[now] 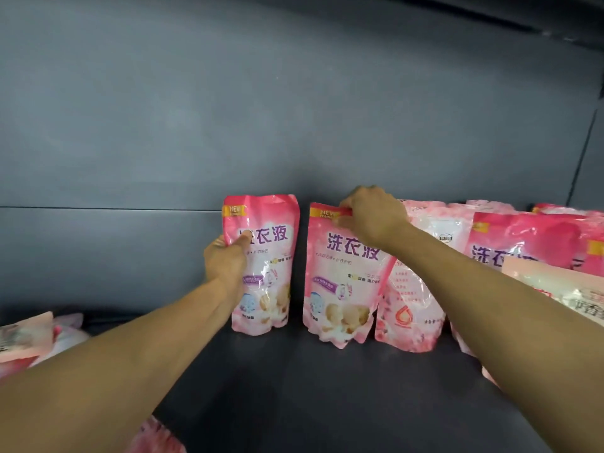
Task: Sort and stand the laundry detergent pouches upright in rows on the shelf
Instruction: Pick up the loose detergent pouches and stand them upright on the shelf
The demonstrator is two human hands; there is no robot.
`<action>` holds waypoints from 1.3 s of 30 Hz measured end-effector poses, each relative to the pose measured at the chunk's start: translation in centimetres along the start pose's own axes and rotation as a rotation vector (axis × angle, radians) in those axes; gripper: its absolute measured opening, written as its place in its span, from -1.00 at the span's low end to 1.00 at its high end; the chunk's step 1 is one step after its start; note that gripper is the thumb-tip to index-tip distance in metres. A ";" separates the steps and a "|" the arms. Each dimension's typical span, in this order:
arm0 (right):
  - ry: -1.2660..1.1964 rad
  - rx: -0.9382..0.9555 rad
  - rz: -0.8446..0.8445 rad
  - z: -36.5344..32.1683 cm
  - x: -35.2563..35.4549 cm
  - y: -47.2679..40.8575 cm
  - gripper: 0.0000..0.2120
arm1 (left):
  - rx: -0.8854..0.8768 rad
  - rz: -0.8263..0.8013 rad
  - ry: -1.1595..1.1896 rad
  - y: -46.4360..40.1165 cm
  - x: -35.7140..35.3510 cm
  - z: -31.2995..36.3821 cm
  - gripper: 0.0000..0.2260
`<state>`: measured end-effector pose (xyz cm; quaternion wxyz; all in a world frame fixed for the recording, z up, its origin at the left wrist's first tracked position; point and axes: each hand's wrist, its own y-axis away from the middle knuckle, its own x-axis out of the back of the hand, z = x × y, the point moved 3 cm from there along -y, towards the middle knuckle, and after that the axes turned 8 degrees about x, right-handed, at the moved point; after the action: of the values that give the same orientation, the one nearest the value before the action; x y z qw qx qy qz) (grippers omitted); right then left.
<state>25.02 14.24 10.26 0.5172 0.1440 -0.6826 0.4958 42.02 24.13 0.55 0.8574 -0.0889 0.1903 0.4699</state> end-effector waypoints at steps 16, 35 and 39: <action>0.318 0.111 0.271 -1.6 -1.5 0.5 -0.80 | -0.008 -0.163 -0.420 2.1 0.4 1.9 -0.80; -0.938 -0.059 -0.647 -21.0 -8.6 11.5 -0.75 | -0.149 -0.012 -1.520 11.1 22.8 8.9 -0.73; -0.800 -0.164 -0.660 -23.0 -9.7 10.9 -0.74 | -0.154 0.014 -1.570 11.7 26.3 9.9 -0.72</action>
<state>34.35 35.23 -4.32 0.3545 0.4885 -0.7816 0.1577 47.39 54.04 -0.92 0.7294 0.2111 -0.5033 0.4125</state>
